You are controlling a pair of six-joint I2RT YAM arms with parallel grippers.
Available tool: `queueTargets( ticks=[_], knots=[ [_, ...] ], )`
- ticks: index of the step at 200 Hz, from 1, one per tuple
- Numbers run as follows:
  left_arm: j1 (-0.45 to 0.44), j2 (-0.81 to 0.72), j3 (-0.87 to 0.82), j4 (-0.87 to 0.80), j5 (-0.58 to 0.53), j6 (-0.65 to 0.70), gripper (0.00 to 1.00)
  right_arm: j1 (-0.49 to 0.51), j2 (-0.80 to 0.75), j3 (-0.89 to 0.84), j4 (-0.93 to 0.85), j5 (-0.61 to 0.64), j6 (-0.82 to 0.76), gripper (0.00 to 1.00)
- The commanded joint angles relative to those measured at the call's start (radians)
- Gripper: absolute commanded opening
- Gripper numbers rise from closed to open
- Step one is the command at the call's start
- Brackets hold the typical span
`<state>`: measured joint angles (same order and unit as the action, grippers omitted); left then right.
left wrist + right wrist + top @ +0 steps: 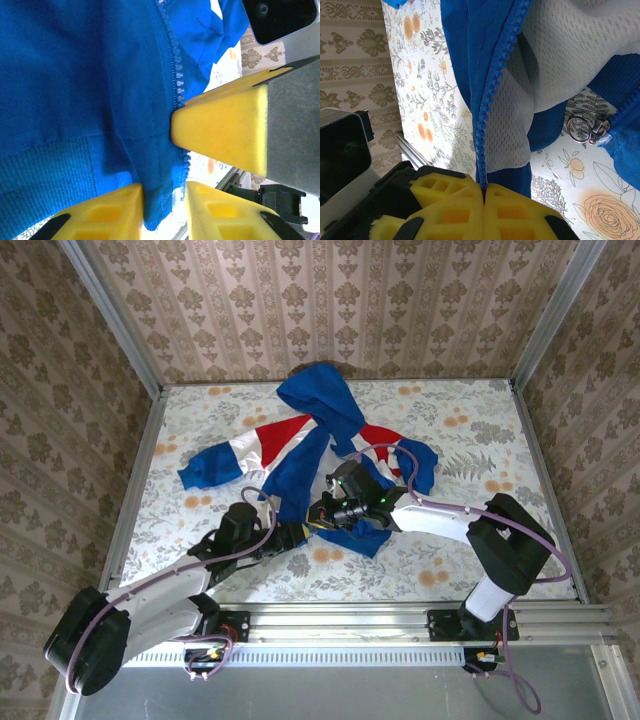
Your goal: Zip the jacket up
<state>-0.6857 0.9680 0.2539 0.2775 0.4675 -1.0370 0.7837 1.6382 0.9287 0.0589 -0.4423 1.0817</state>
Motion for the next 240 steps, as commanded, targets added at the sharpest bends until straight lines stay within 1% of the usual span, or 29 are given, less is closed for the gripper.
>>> queueTargets(
  ticks=[1, 59, 77, 103, 136, 142, 152, 159, 178, 197, 240],
  knots=[
    [0.001, 0.007, -0.017, 0.041, 0.006, -0.011, 0.26, 0.006, 0.009, 0.007, 0.018, -0.016, 0.019, 0.00],
    [0.000, 0.026, -0.021, 0.069, 0.019, -0.013, 0.19, 0.007, 0.014, 0.009, 0.021, -0.019, 0.020, 0.00],
    [0.002, 0.031, -0.022, 0.076, 0.020, -0.011, 0.13, 0.007, 0.015, 0.008, 0.021, -0.019, 0.019, 0.00],
    [0.005, 0.035, -0.028, 0.099, 0.028, -0.011, 0.00, 0.007, 0.013, 0.010, 0.023, -0.021, 0.018, 0.00],
    [0.015, 0.032, -0.040, 0.119, 0.037, -0.007, 0.00, 0.005, 0.004, 0.013, 0.010, -0.009, 0.010, 0.00],
    [0.018, 0.032, -0.043, 0.120, 0.038, -0.006, 0.00, 0.005, 0.002, 0.014, -0.005, -0.002, 0.001, 0.06],
    [0.028, 0.025, -0.052, 0.123, 0.040, -0.007, 0.00, 0.003, -0.007, 0.020, -0.043, 0.013, -0.017, 0.19],
    [0.035, 0.019, -0.057, 0.124, 0.041, -0.008, 0.00, 0.000, -0.016, 0.024, -0.074, 0.031, -0.035, 0.26],
    [0.052, -0.005, -0.064, 0.108, 0.044, 0.000, 0.00, -0.009, -0.043, 0.027, -0.159, 0.085, -0.084, 0.38],
    [0.068, -0.032, -0.067, 0.084, 0.040, 0.016, 0.00, -0.012, -0.060, 0.026, -0.233, 0.141, -0.121, 0.44],
    [0.101, -0.073, -0.064, 0.024, 0.022, 0.057, 0.00, -0.009, -0.033, 0.019, -0.318, 0.226, -0.150, 0.47]
  ],
)
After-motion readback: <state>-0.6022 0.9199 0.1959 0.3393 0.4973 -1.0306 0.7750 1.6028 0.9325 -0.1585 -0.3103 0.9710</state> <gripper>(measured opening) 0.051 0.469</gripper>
